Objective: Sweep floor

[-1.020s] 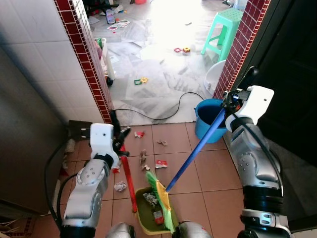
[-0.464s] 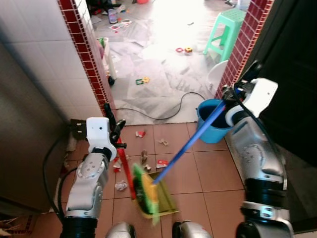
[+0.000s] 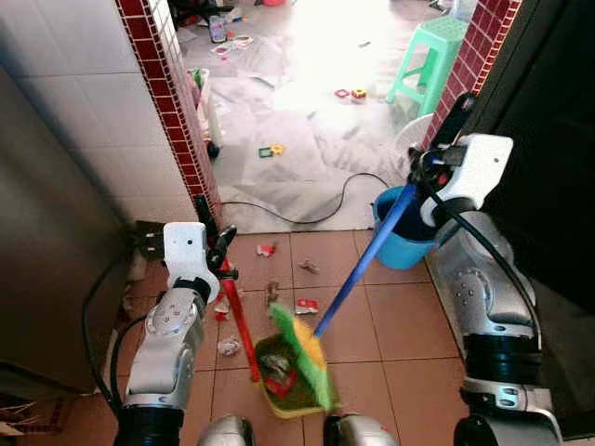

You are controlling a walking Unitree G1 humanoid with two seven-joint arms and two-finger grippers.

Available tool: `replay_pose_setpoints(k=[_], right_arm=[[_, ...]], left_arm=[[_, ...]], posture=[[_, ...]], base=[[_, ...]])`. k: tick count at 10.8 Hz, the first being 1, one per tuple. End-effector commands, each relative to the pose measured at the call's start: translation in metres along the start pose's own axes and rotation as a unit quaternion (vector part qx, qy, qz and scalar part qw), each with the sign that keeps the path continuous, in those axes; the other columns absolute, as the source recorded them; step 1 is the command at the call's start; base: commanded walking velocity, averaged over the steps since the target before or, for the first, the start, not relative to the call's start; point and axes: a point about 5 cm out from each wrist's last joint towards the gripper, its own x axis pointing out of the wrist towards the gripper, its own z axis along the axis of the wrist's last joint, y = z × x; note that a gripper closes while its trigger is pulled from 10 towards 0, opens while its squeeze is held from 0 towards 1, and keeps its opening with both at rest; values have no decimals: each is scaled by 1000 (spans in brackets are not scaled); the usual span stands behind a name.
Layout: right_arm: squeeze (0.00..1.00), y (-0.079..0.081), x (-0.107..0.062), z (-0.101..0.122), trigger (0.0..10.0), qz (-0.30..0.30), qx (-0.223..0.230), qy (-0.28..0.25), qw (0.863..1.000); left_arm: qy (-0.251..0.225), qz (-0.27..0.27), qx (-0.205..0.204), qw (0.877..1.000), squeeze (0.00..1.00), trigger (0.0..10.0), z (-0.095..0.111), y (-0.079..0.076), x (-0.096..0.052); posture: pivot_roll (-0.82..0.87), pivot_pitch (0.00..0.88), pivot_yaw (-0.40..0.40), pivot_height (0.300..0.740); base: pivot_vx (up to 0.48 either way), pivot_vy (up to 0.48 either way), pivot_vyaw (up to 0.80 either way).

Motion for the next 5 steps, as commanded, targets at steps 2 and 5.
replay_pose_setpoints(k=[2,5], right_arm=[[0,0,4,25,10000,-2,-32,-63,998],[0,-6,4,27,10000,-17,-65,-75,995]], left_arm=[[-31,2,7,999,0,10000,13,4,2],[-34,3,12,999,0,10000,13,6,3]], posture=[[-93,68,30,740],[-93,63,30,740]], base=[[0,0,0],[0,0,0]])
